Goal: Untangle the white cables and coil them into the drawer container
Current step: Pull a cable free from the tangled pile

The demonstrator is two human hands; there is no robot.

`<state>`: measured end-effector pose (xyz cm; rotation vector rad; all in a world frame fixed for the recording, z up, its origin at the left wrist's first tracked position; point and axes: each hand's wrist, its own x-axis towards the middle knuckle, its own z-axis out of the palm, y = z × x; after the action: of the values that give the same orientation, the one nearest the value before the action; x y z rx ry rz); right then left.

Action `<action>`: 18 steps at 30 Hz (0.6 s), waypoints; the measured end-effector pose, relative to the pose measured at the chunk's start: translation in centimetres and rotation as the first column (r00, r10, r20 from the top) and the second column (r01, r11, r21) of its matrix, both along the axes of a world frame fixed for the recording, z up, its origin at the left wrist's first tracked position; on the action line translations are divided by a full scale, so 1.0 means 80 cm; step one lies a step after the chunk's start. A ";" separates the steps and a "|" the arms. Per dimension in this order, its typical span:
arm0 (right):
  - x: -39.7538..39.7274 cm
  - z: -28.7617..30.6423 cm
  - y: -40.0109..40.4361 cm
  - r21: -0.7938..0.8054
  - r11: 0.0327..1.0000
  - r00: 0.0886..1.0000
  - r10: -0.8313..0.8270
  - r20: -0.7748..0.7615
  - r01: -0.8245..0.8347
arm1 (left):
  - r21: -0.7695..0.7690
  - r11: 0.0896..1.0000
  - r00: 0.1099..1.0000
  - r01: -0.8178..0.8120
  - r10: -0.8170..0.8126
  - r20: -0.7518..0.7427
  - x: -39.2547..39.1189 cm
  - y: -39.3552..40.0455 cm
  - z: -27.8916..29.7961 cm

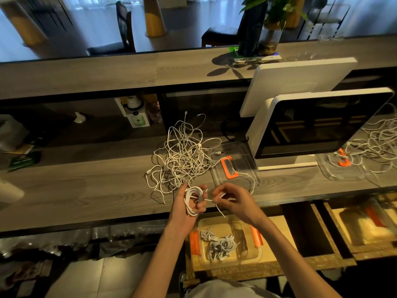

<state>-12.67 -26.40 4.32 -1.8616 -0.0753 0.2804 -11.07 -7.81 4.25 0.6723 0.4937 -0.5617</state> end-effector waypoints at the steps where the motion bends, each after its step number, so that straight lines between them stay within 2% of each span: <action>1: -0.001 0.000 0.000 0.004 1.000 1.000 -0.029 0.002 0.029 | -0.021 1.000 1.000 0.006 -0.006 -0.007 0.000 0.002 -0.001; 11: -0.011 -0.008 0.002 0.063 0.984 0.986 -0.163 -0.031 0.164 | -0.020 1.000 1.000 0.016 -0.017 -0.023 0.001 0.029 0.005; 18: -0.014 0.003 0.002 0.057 0.990 0.991 -0.132 0.021 0.130 | 0.037 0.998 0.999 0.050 -0.050 0.005 0.001 0.040 0.004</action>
<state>-13.82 -26.28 4.59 -1.8062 0.0221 0.1624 -10.96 -4.63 4.57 0.7230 0.4841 -0.5985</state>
